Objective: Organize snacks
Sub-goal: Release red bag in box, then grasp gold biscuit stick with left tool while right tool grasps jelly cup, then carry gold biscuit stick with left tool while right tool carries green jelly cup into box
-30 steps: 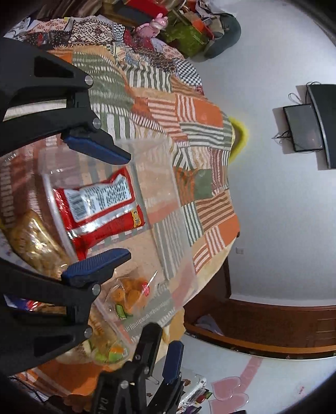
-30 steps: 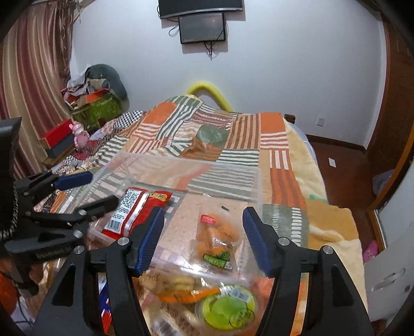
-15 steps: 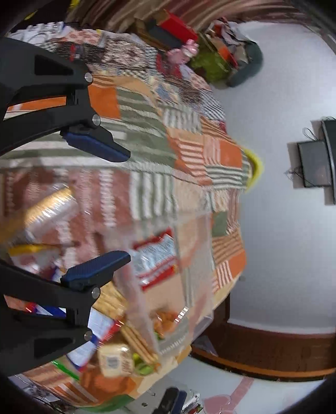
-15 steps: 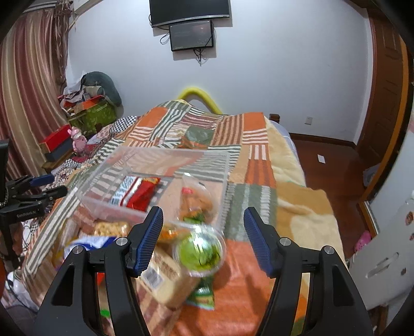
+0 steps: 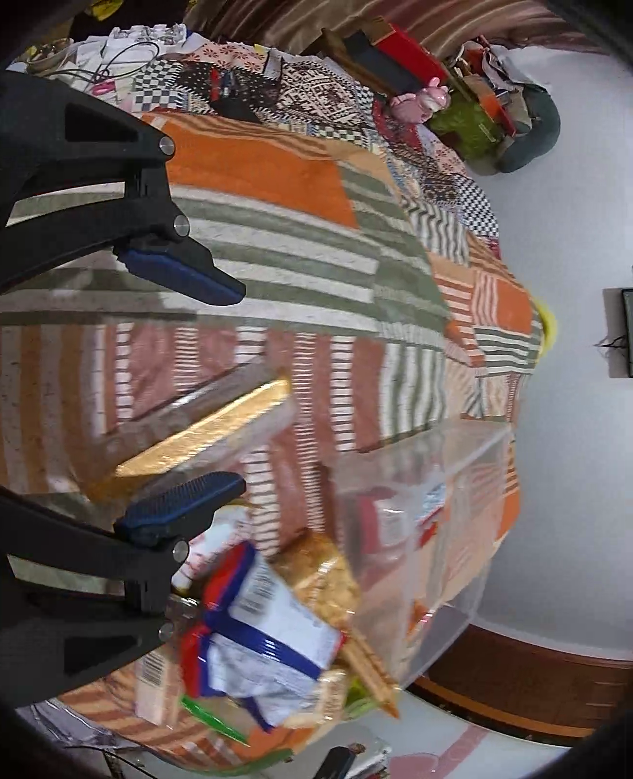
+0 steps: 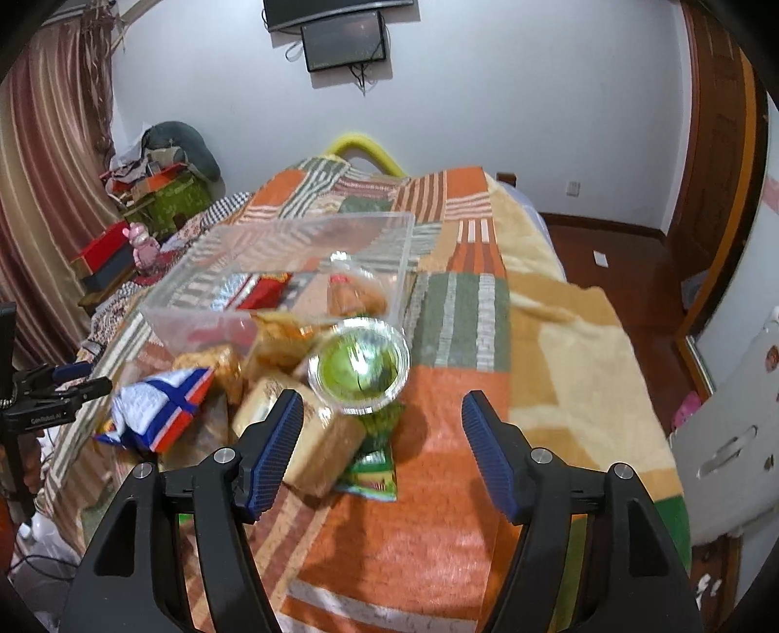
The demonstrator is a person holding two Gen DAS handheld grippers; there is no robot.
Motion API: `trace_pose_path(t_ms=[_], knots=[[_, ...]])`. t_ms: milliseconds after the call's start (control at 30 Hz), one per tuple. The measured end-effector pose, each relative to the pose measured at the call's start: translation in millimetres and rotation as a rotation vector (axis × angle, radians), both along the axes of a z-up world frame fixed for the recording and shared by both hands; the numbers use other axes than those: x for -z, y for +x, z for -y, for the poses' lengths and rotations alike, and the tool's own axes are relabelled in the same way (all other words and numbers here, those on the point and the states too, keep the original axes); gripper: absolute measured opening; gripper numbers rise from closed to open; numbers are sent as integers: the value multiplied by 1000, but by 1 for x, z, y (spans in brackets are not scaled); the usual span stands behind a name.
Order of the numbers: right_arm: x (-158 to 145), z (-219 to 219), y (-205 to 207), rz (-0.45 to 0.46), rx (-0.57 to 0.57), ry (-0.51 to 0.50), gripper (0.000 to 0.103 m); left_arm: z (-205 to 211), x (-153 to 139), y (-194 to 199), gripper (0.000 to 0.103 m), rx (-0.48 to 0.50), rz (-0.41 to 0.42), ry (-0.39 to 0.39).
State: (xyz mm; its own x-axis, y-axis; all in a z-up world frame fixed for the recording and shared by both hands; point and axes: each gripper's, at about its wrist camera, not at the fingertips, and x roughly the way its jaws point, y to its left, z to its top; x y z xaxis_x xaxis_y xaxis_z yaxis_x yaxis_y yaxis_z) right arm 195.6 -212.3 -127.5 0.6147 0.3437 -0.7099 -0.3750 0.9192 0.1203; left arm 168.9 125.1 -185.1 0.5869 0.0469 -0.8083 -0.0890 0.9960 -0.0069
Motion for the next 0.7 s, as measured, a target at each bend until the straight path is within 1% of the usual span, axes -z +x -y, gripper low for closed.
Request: trace_pose_path(t_ms=[167, 333, 433, 467, 533, 600, 667, 700], knots=[[10, -5, 4, -26, -6, 4, 64, 6, 15, -5, 71, 11, -18, -24], [19, -17, 12, -41, -16, -1, 65, 13, 24, -2, 71, 16, -17, 6], [23, -22, 17, -45, -12, -7, 64, 7, 30, 0, 70, 0, -17, -30], [25, -24, 19, -43, -10, -13, 64, 5, 32, 1, 68, -6, -15, -37], [26, -26, 22, -36, -3, -10, 64, 2, 36, 4, 46, -5, -24, -45], [26, -27, 23, -34, -2, -5, 64, 3, 38, 6, 39, -13, -18, -12], [25, -28, 24, -26, 0, -9, 64, 2, 37, 7, 39, -14, -12, -14], [24, -29, 24, -21, 2, -10, 61, 2, 37, 8, 38, -15, -11, -17]])
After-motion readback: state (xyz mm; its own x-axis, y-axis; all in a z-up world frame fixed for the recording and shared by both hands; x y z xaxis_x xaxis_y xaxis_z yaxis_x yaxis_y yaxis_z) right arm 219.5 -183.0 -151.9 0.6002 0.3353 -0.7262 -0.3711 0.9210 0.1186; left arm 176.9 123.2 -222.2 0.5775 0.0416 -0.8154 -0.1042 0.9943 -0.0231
